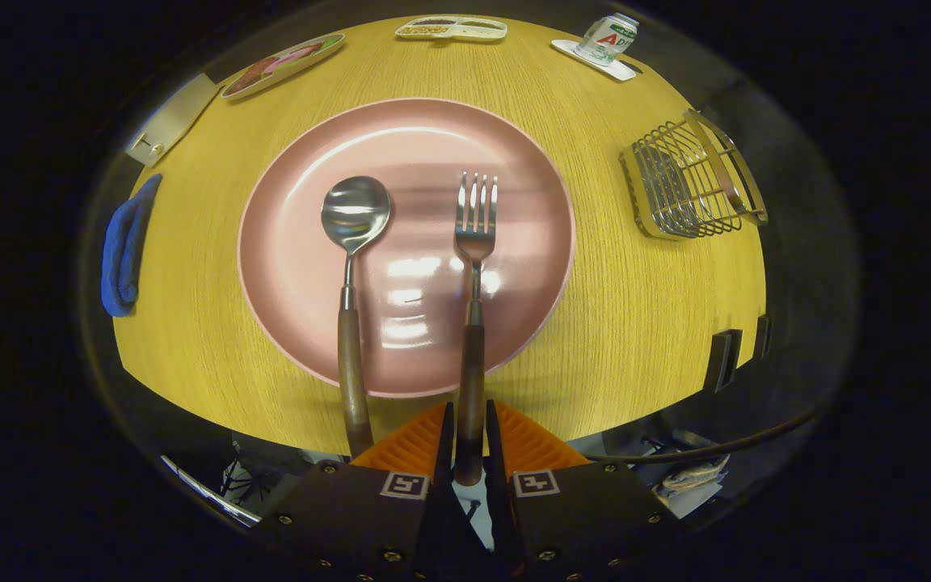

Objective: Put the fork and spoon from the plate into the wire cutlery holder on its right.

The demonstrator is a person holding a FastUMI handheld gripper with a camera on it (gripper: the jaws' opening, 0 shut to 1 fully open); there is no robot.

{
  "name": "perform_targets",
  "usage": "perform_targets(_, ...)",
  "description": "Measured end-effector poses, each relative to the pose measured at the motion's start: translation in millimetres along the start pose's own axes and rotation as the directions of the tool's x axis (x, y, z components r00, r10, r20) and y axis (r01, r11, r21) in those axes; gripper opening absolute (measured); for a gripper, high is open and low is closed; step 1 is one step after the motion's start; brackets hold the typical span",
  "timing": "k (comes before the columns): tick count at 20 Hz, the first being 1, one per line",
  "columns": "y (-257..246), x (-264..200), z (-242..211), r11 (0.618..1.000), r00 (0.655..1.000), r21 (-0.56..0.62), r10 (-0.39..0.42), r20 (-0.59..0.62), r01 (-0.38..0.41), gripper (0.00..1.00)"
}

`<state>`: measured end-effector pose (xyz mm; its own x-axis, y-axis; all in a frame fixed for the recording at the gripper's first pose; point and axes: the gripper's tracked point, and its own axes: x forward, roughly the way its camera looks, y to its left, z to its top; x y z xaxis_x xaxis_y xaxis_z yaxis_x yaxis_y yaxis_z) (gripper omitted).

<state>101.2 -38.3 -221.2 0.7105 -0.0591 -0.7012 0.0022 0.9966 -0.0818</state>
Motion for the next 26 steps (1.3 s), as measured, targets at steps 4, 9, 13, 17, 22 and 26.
perform_targets(4,4.2,-4.6,5.5,0.999,0.999,0.026,0.023,0.022,-0.023,0.05)
perform_targets(9,-7.7,-29.9,17.0,0.999,0.997,0.032,-0.032,0.064,0.03,0.05)
perform_targets(13,-25.2,-58.6,30.1,0.995,0.991,0.049,-0.087,0.104,0.082,0.04)
perform_targets(17,-46.2,-83.7,39.4,0.989,0.983,0.092,-0.129,0.133,0.118,0.05)
perform_targets(22,-79.4,-107.5,44.0,0.974,0.975,0.165,-0.178,0.129,0.156,0.05)
perform_targets(26,-105.0,-114.1,50.8,0.963,0.976,0.22,-0.182,0.12,0.153,0.04)
